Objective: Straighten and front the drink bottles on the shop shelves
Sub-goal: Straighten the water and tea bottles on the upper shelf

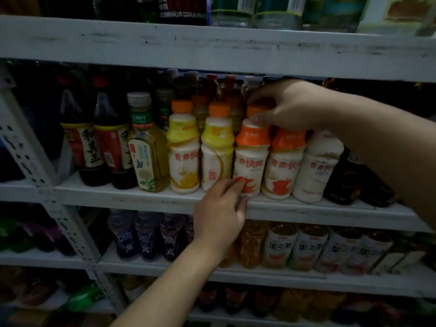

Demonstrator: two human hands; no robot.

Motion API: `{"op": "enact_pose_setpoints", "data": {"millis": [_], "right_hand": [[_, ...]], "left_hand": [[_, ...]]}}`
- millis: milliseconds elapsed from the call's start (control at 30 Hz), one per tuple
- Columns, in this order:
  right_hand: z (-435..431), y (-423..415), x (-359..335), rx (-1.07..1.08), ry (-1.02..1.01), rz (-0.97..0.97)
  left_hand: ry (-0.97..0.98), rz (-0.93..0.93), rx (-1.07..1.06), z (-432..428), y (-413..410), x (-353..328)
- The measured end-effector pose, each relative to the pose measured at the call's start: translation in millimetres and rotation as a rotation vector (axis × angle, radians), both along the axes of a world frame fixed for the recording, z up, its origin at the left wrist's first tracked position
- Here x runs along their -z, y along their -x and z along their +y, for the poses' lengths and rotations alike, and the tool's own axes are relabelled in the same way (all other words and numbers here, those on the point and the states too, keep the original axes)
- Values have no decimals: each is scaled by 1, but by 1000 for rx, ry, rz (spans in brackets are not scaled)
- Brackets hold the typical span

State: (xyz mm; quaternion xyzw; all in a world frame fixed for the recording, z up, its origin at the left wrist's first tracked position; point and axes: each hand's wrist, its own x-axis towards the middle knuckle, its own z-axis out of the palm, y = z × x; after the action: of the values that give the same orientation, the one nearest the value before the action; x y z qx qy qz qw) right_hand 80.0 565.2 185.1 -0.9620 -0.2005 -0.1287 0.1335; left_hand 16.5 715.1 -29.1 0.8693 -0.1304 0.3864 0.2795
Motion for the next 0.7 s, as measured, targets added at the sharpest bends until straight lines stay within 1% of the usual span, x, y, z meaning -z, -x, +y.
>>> {"op": "enact_pose_setpoints", "data": {"millis": [133, 500, 600, 667, 700], "right_hand": [[-2, 0, -2, -16, -8, 38], [-1, 0, -2, -57, 9, 33], [2, 2, -2, -27, 9, 26], [9, 3, 0, -11, 20, -45], [15, 2, 2, -14, 15, -94]], "left_hand": [[12, 15, 24, -3, 0, -4], [-6, 53, 23, 0, 3, -4], [66, -11, -59, 14, 3, -7], [137, -49, -122, 28, 1, -12], [168, -36, -145, 34, 0, -14]]}}
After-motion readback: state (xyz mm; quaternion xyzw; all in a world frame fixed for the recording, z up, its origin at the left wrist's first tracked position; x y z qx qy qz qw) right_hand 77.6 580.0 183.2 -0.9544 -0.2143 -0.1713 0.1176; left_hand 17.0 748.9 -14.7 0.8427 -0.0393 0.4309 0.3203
